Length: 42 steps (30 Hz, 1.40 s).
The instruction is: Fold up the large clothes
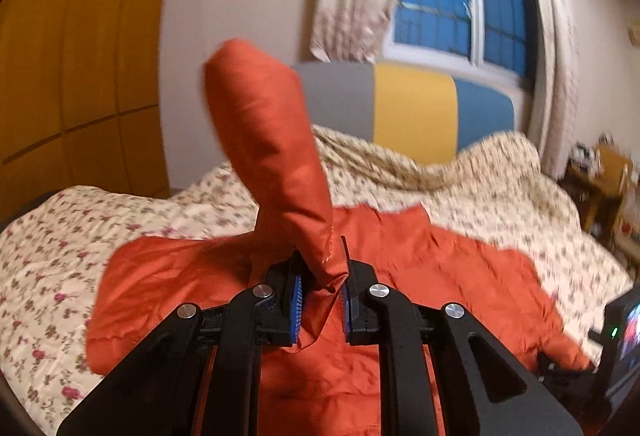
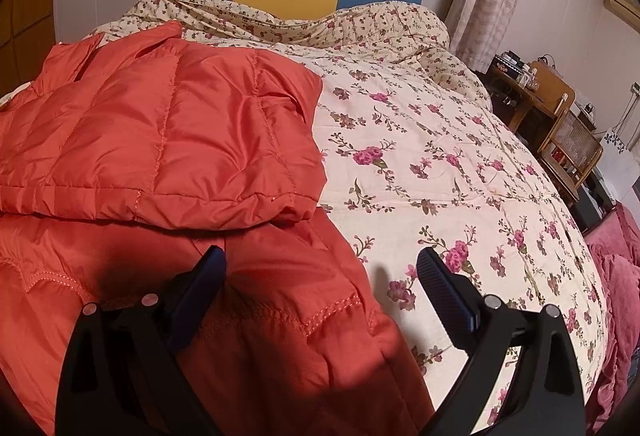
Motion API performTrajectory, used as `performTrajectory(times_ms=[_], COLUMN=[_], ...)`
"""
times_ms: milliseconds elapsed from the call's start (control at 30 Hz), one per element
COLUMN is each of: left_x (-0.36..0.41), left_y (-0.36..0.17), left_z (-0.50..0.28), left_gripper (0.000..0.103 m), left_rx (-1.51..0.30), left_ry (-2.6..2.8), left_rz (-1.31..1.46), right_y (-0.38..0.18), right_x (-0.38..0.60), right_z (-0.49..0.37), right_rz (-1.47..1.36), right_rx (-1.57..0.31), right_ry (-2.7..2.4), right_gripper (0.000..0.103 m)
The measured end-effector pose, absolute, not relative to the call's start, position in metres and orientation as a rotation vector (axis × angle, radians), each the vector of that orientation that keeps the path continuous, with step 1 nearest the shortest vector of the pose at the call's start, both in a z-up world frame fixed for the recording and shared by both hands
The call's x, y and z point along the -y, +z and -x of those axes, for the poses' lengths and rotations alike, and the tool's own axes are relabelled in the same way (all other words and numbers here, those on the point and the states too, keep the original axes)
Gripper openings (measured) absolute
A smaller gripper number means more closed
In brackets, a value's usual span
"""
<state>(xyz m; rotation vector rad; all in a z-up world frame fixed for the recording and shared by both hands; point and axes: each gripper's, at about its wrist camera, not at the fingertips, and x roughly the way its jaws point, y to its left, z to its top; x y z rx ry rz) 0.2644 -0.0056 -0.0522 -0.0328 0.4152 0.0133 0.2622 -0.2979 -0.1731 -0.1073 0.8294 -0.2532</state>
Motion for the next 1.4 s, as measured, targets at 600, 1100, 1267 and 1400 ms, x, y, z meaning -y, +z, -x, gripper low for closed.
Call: performTrajectory(times_ms=[600, 1100, 1267, 1400], left_x=[0.065, 0.1, 0.1, 0.085], left_y=[-0.11, -0.137, -0.13, -0.109], left_z=[-0.286, -0.296, -0.287, -0.26], left_gripper=[0.015, 0.021, 0.082, 0.088], left_rx=[-0.555, -0.635, -0.608, -0.56], left_ry=[-0.104, -0.156, -0.158, -0.209], left_rz=[-0.215, -0.358, -0.359, -0.258], right_y=[-0.174, -0.176, -0.177, -0.177], right_x=[0.3, 0.3, 0.301, 0.302], right_z=[-0.261, -0.262, -0.262, -0.262], right_rz=[0.095, 0.087, 0.075, 0.076], right_rx=[-0.832, -0.837, -0.843, -0.842], right_ry=[-0.247, -0.246, -0.243, -0.244], right_gripper=[0.096, 0.097, 0.098, 0.098])
